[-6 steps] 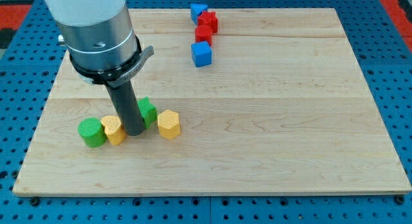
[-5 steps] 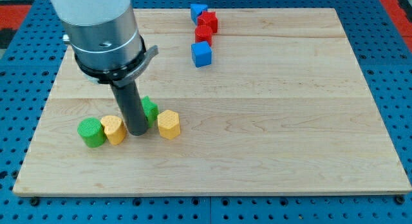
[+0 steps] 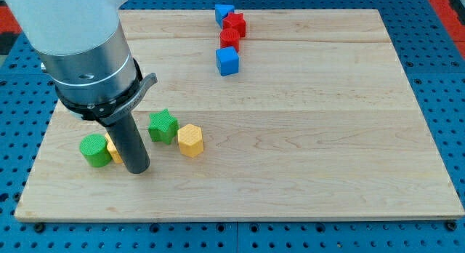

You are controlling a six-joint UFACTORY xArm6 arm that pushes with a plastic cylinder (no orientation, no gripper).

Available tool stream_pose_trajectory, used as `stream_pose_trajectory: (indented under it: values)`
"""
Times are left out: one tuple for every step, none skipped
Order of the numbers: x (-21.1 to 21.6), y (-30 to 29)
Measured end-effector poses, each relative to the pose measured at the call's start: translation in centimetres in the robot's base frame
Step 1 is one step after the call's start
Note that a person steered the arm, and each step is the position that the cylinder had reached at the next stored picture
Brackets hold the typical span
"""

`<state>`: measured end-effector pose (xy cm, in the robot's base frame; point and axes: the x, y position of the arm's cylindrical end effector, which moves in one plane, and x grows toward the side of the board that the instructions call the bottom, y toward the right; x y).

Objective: Move the hexagon towards the center right side

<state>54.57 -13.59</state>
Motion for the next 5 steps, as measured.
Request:
stream_pose_trajectory:
  values:
    - [0.0, 1.5]
    - [-0.1, 6.9]
    - [-0.1, 7.2]
    - [2.5, 6.2]
    - [2.2, 5.4]
